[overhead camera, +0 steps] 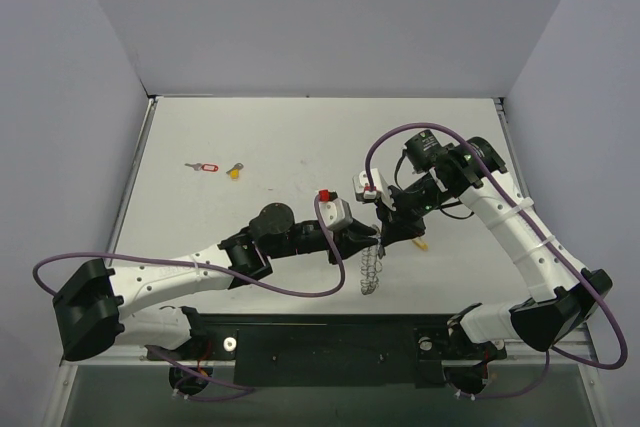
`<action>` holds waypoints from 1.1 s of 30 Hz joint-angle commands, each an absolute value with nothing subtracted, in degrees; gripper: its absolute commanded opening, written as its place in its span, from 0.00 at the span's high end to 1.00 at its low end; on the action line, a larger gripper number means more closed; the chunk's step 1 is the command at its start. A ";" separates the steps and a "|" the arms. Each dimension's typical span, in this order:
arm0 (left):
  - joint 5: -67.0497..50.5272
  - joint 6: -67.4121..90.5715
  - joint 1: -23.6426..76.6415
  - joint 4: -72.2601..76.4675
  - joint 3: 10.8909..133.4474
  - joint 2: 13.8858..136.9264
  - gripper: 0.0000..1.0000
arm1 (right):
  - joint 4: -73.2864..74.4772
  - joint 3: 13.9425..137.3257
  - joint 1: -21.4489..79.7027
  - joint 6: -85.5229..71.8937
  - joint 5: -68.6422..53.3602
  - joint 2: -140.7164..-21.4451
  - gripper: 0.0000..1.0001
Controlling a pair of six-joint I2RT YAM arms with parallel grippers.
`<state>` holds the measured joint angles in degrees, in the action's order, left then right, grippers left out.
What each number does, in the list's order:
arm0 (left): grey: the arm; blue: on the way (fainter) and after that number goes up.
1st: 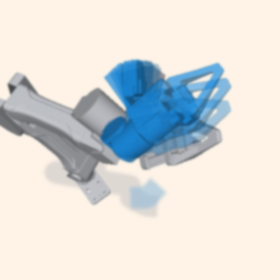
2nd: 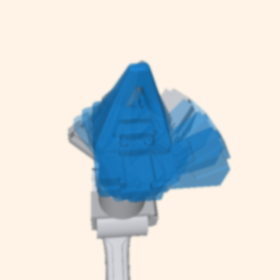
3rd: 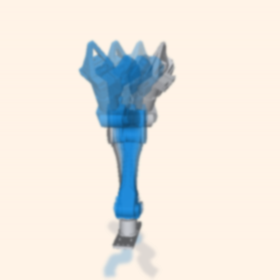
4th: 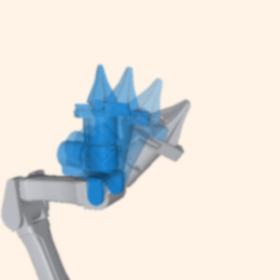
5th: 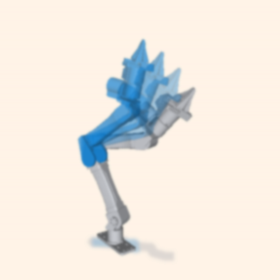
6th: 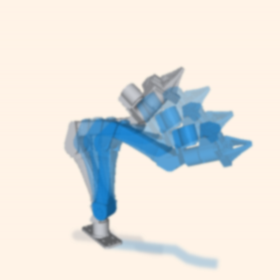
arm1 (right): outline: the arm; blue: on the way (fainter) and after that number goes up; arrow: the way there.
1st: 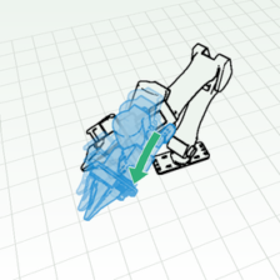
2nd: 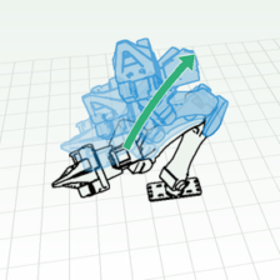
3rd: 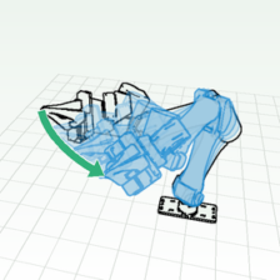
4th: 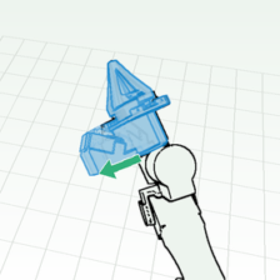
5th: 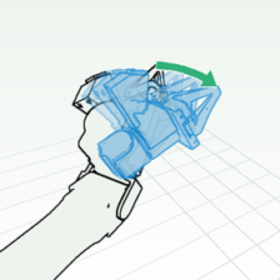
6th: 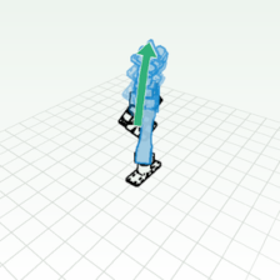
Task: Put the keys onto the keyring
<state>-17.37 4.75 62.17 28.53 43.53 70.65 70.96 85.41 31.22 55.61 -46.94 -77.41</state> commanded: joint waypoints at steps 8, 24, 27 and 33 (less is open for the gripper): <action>-19.33 5.18 62.40 29.71 44.91 71.72 0.71 | 73.48 85.96 31.38 56.07 -49.75 -77.08 1.00; -19.69 6.59 62.40 30.94 44.83 72.25 1.00 | 73.48 85.87 31.46 56.07 -50.10 -76.91 1.00; -18.81 8.34 62.40 33.47 43.17 71.63 1.00 | 73.39 85.87 31.12 55.99 -50.62 -76.73 0.93; -12.66 15.45 62.40 50.43 34.21 68.47 1.00 | 74.71 85.96 23.39 57.30 -62.13 -75.15 0.60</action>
